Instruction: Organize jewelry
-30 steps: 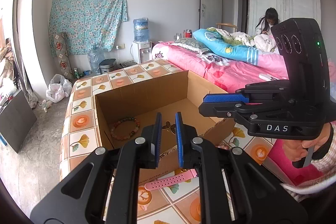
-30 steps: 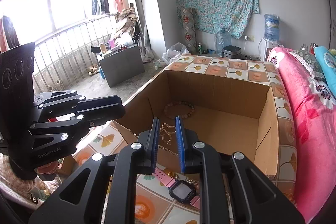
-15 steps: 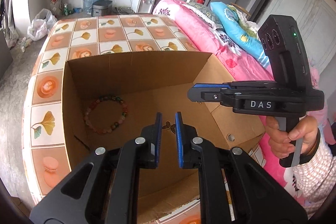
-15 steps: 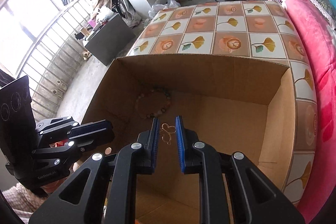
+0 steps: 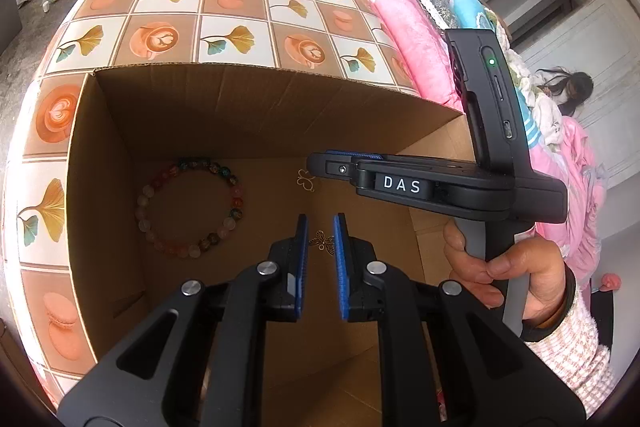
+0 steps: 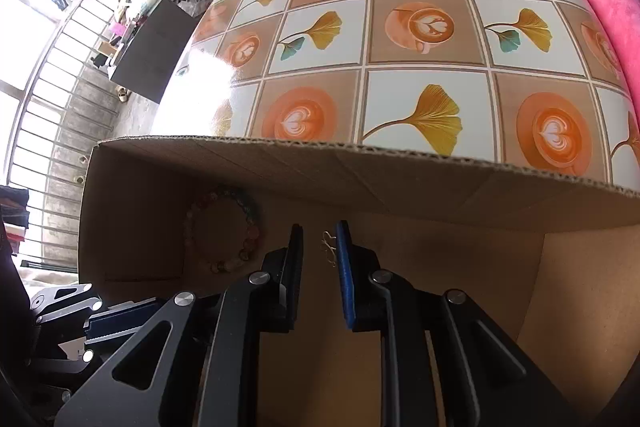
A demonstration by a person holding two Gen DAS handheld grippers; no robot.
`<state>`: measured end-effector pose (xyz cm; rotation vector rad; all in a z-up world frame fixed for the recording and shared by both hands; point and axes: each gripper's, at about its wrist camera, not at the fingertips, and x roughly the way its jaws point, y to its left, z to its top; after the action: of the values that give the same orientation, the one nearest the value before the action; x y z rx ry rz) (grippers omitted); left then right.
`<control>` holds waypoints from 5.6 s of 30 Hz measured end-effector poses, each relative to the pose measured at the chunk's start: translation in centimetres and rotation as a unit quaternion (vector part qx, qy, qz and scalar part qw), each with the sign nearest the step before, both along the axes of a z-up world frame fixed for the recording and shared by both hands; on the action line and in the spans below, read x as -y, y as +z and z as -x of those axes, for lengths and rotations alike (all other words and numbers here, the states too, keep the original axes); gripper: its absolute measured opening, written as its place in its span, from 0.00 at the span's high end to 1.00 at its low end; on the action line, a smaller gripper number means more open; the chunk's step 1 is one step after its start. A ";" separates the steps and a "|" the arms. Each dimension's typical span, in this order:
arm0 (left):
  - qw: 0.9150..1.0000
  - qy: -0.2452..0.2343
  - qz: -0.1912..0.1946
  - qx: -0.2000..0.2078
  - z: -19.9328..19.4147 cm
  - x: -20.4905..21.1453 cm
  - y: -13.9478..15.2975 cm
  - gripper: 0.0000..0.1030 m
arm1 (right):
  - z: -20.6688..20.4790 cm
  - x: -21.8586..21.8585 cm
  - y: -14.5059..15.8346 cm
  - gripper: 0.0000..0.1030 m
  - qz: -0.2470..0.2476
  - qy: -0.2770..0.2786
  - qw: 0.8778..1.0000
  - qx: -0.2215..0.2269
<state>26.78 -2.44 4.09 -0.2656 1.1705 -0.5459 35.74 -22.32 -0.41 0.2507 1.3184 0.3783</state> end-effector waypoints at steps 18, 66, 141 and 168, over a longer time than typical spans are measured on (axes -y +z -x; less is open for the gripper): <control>0.998 0.013 -0.068 -0.008 -0.9 2.2 -0.8 0.75 | 10.7 4.4 9.3 0.68 -0.023 -0.035 0.987 0.157; 0.976 0.061 -0.054 0.202 24.5 -8.6 2.1 0.29 | 32.5 -1.6 11.0 0.06 0.194 0.028 0.931 0.309; 0.980 0.032 -0.110 0.165 20.0 -2.8 -2.4 0.25 | 26.9 4.6 2.5 0.59 0.003 -0.098 0.980 0.176; 0.988 0.019 -0.058 0.140 19.9 -3.1 -5.8 0.52 | 29.7 -1.2 0.4 0.58 0.040 0.019 0.974 0.221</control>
<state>6.90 0.63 -1.74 -0.1063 0.9186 -0.4626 6.07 -21.15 0.03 0.0660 0.8973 0.3849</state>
